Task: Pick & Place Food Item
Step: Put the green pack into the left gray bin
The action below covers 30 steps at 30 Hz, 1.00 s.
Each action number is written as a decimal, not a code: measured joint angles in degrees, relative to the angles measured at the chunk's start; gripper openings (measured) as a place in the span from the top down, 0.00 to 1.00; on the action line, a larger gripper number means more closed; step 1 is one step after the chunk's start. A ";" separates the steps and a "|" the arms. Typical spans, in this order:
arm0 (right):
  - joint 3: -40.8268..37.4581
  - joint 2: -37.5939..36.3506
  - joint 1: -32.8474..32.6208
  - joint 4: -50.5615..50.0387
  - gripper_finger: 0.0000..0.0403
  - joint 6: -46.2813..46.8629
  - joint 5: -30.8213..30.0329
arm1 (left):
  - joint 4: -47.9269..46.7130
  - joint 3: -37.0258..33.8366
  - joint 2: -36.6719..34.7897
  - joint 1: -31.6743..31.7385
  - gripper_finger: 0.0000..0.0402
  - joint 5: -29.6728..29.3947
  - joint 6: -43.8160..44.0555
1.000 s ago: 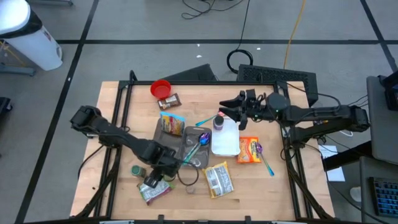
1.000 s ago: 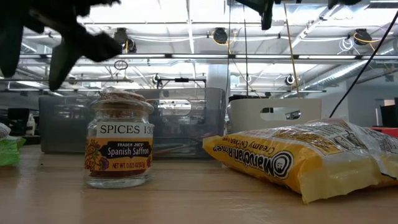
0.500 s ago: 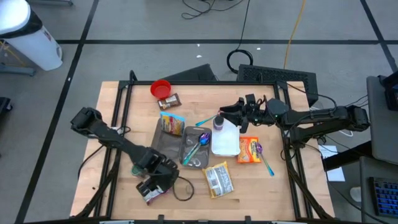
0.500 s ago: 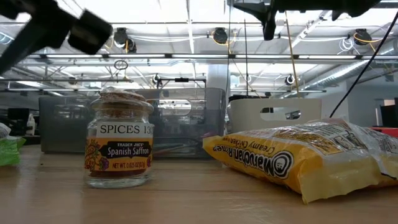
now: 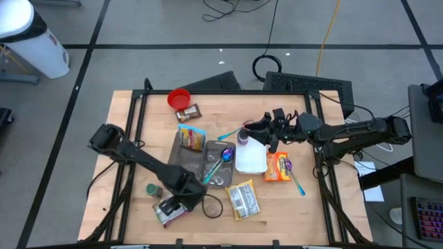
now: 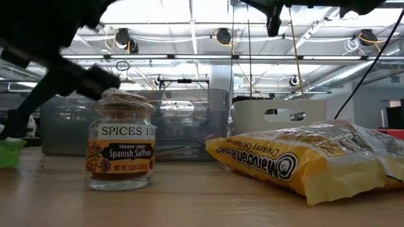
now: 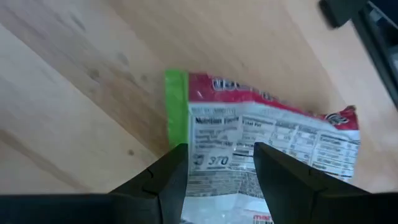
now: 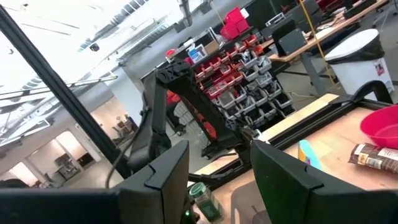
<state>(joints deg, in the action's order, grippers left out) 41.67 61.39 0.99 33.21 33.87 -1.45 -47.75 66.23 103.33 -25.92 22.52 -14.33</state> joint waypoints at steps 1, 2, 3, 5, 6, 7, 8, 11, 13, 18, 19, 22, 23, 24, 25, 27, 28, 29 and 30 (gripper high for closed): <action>0.00 0.00 0.00 0.00 0.59 0.03 0.00 | 0.39 -0.50 0.26 -0.11 0.53 -0.02 0.68; 0.00 0.00 0.00 0.03 0.59 0.04 0.07 | 0.72 -1.04 0.41 -0.29 0.53 0.00 1.50; 0.00 0.00 0.00 0.01 0.59 0.04 0.13 | 1.01 -1.49 0.44 -0.51 0.53 0.03 2.39; 0.00 0.00 0.00 0.01 0.59 0.02 0.13 | 1.47 -1.87 0.44 -0.91 0.53 0.15 4.36; 0.00 0.00 0.00 0.01 0.59 0.02 0.12 | 1.47 -1.87 0.44 -1.23 0.53 0.17 5.20; 0.00 0.00 0.00 0.01 0.59 0.01 0.09 | 1.49 -1.87 0.41 -1.57 0.53 0.29 6.18; 0.00 0.00 0.00 0.01 0.59 -0.01 0.07 | 1.59 -1.90 0.19 -1.95 0.53 0.58 6.97; 0.00 0.00 0.02 -0.02 0.59 -0.07 0.09 | 3.55 -1.90 0.09 -3.31 0.53 3.97 10.49; 0.00 0.00 0.02 0.01 0.59 -0.05 0.09 | 4.76 -1.90 0.09 -4.25 0.53 5.94 12.82; 0.00 0.00 0.02 0.01 0.59 -0.03 0.13 | 4.40 -0.86 0.08 -5.17 0.53 5.59 14.88; 0.00 0.00 0.02 -0.02 0.59 -0.03 0.13 | 4.09 -0.50 -0.14 -5.16 0.53 5.24 14.89; 0.00 0.00 0.02 0.00 0.59 -0.03 0.17 | 3.93 0.86 -1.12 -4.92 0.53 3.26 14.80; 0.00 0.00 0.02 0.00 0.59 -0.03 0.16 | 3.94 1.22 -1.57 -4.89 0.53 2.55 14.52; 0.00 0.00 0.02 -0.01 0.59 0.04 0.17 | 4.06 1.69 -1.90 -4.89 0.53 1.89 13.95; 0.00 0.00 0.02 0.00 0.59 0.25 0.17 | 4.18 1.95 -2.18 -4.86 0.53 1.49 13.10; 0.00 0.00 0.02 0.00 0.59 0.69 0.20 | 4.61 2.47 -2.27 -4.84 0.53 1.40 10.91; 0.00 0.00 0.02 -0.02 0.59 0.89 0.22 | 4.68 2.50 -2.26 -4.86 0.53 1.40 9.76; 0.00 0.00 0.02 0.00 0.59 1.06 0.38 | 4.80 2.50 -2.25 -4.86 0.53 1.42 8.72; 0.00 0.00 0.02 -0.01 0.59 1.06 1.22 | 4.83 2.50 -2.25 -4.77 0.53 1.39 7.79</action>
<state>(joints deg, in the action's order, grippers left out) 41.67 61.39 1.02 33.20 34.94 -0.23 -42.92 68.73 101.08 -30.69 23.91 -6.54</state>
